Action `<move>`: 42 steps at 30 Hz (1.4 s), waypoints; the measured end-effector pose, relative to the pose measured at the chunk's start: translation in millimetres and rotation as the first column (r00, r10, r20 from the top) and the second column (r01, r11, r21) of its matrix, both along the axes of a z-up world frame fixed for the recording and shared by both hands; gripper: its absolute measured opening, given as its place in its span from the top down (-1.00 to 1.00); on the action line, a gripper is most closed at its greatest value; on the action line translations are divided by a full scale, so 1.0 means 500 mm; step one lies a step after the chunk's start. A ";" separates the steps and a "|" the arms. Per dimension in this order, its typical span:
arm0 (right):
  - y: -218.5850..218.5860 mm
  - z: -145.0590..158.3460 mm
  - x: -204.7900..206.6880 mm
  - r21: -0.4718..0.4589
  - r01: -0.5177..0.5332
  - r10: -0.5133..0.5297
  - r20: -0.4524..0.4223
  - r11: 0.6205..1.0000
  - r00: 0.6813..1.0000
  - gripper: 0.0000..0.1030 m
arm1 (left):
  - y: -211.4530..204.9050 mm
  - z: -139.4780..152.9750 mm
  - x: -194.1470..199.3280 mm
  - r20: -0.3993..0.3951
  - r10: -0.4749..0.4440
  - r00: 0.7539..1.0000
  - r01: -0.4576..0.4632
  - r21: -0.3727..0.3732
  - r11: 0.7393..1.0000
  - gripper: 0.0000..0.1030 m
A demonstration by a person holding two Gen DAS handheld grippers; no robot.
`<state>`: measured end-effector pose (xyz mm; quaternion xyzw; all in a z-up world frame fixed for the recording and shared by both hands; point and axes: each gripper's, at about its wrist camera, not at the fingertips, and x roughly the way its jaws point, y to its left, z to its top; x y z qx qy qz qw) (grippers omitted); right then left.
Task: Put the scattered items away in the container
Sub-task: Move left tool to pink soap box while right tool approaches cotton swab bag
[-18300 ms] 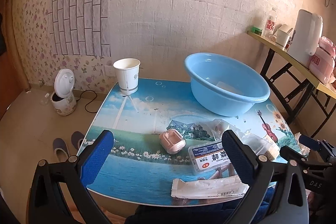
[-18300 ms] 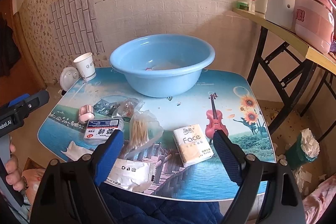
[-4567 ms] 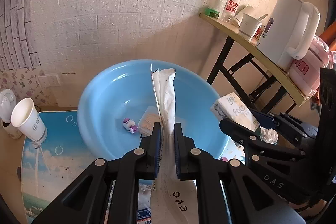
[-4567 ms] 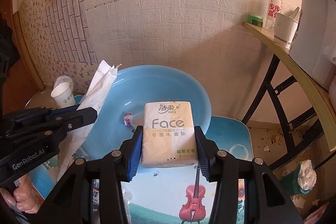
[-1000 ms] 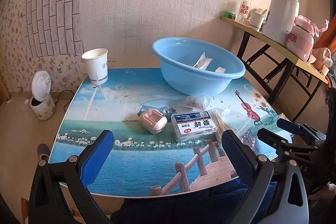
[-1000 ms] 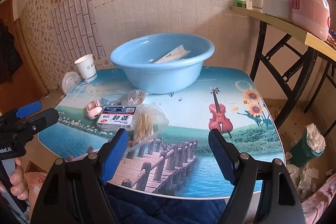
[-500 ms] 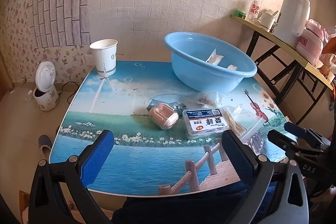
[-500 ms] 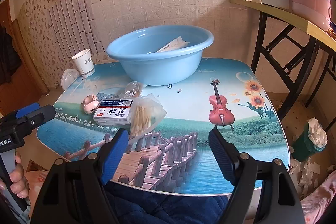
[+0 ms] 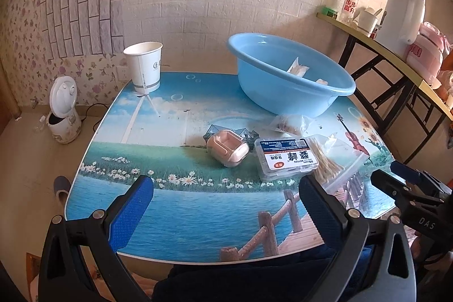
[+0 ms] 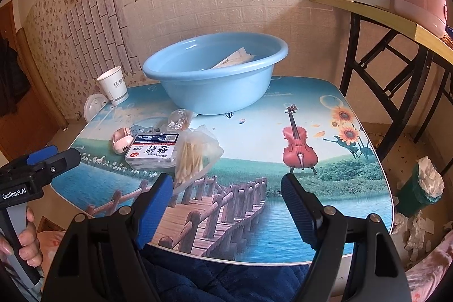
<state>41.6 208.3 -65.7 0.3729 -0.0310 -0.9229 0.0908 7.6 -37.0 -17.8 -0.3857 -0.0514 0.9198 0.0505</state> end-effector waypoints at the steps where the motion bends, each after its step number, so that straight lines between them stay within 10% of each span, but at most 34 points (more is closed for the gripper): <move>1: 0.000 -0.001 -0.001 -0.001 0.000 0.000 0.002 1.000 1.000 -0.56 | -0.001 -0.002 -0.001 0.002 0.002 1.000 -0.002 0.002 1.000 -1.00; 42: 0.000 -0.029 -0.019 -0.007 0.003 -0.003 0.046 1.000 0.999 -0.56 | -0.029 -0.058 -0.029 0.058 0.019 0.998 -0.020 0.022 1.000 -1.00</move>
